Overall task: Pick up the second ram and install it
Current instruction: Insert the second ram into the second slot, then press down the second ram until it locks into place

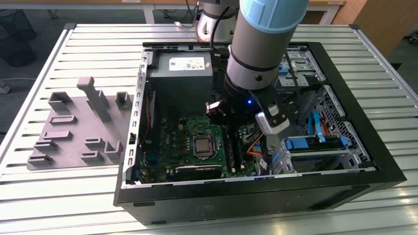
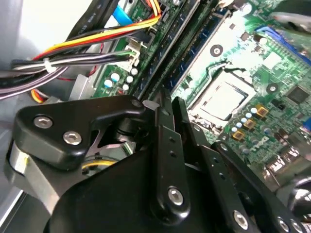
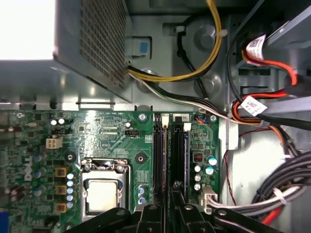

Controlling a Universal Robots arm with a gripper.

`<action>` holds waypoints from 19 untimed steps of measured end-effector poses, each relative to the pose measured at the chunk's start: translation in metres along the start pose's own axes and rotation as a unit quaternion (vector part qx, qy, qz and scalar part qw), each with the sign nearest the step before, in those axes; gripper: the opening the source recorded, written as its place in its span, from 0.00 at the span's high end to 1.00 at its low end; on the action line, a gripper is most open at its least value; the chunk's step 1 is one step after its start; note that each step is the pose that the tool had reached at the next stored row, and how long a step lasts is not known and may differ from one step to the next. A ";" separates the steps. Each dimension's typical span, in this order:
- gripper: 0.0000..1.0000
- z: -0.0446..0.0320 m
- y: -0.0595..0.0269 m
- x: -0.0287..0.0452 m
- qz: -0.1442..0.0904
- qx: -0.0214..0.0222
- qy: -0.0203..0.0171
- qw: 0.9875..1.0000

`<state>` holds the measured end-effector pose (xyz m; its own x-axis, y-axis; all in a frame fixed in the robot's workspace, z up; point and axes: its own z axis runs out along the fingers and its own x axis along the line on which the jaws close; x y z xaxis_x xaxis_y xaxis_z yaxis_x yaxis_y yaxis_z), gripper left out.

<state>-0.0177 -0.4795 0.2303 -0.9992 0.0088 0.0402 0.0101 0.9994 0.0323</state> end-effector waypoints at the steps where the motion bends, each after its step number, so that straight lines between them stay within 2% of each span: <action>1: 0.79 -0.0001 0.0000 0.0000 0.000 0.000 0.000 1.000; 3: 0.81 -0.0001 0.0000 0.0000 0.000 0.000 0.000 1.000; 4: 0.87 -0.0001 0.0000 0.0000 0.000 0.000 0.000 1.000; 10: 0.89 -0.0002 0.0000 0.0000 0.000 0.000 0.000 1.000; 19: 0.89 0.0118 -0.0006 -0.0004 0.000 0.001 0.000 1.000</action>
<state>-0.0178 -0.4797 0.2184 -0.9991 0.0088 0.0409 0.0101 0.9995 0.0305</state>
